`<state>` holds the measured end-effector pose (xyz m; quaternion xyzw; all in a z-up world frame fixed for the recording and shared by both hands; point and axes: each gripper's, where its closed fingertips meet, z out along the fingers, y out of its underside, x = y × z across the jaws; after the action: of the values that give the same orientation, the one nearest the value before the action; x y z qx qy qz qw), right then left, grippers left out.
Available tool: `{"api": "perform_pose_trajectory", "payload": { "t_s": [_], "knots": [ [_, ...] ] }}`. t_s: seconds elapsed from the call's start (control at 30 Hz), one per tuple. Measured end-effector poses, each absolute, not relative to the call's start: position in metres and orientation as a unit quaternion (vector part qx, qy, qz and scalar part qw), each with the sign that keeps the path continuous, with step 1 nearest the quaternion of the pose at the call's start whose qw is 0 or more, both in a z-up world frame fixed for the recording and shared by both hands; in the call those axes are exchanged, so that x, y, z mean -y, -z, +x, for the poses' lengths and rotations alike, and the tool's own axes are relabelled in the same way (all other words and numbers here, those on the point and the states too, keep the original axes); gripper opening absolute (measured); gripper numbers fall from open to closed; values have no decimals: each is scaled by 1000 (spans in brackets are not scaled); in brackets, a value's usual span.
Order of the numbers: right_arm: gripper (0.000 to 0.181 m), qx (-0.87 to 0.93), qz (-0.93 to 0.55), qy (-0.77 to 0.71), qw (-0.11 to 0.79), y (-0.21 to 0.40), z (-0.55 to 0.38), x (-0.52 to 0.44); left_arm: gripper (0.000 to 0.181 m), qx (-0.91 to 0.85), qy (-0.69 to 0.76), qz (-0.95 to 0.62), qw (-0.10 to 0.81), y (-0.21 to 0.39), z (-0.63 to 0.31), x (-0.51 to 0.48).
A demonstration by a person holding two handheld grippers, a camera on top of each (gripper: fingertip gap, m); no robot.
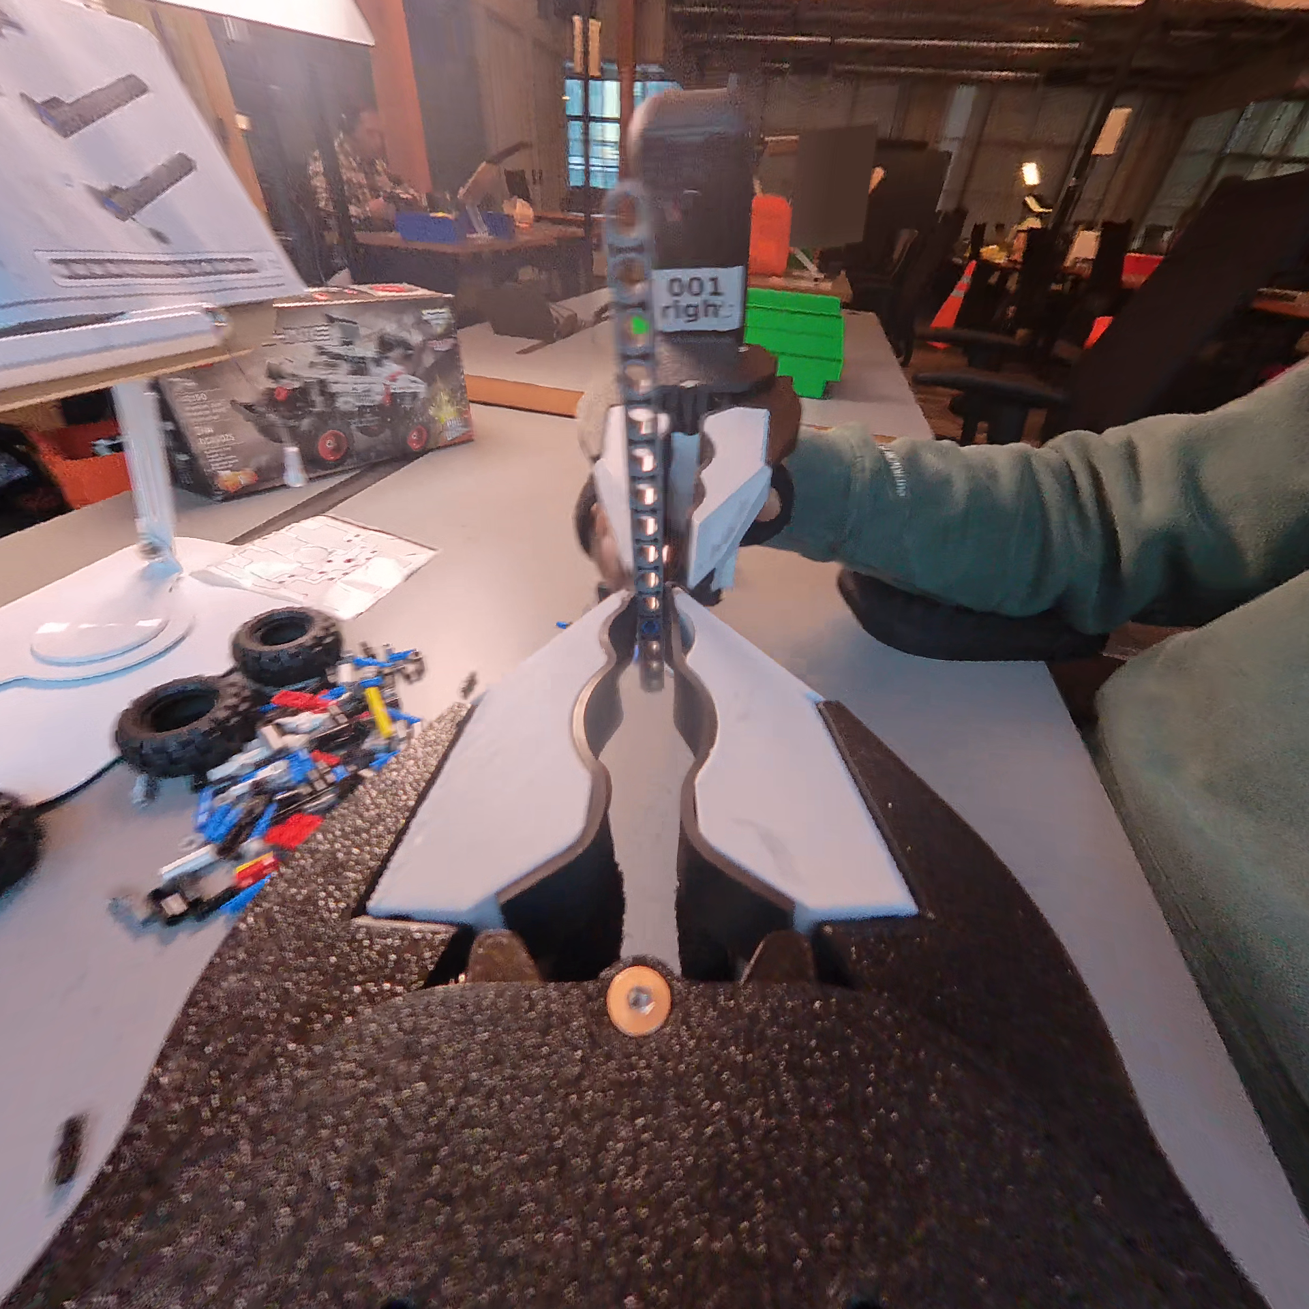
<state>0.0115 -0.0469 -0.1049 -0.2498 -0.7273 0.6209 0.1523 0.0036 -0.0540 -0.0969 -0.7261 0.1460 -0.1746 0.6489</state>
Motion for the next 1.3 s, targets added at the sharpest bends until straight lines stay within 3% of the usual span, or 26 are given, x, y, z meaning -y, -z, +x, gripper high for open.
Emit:
{"api": "perform_pose_trajectory", "payload": {
  "t_s": [0.17,0.37,0.8,1.0,1.13,1.3],
  "knots": [
    [6,717,-253,-622,188,86,24,18,6,-129,163,-721,661,89,-17,62],
    [6,709,-255,-638,157,92,20,32,7,-104,187,-738,640,105,-10,49],
    [6,686,-241,-677,115,81,37,26,7,-250,92,-879,395,220,32,61],
    [6,703,-235,-664,101,92,37,37,28,-223,122,-837,485,182,31,53],
    [6,715,-235,-651,100,101,34,46,20,-207,131,-787,567,142,34,50],
    [6,737,-219,-628,122,106,34,58,4,-217,96,-775,586,134,33,50]
  ]
}}
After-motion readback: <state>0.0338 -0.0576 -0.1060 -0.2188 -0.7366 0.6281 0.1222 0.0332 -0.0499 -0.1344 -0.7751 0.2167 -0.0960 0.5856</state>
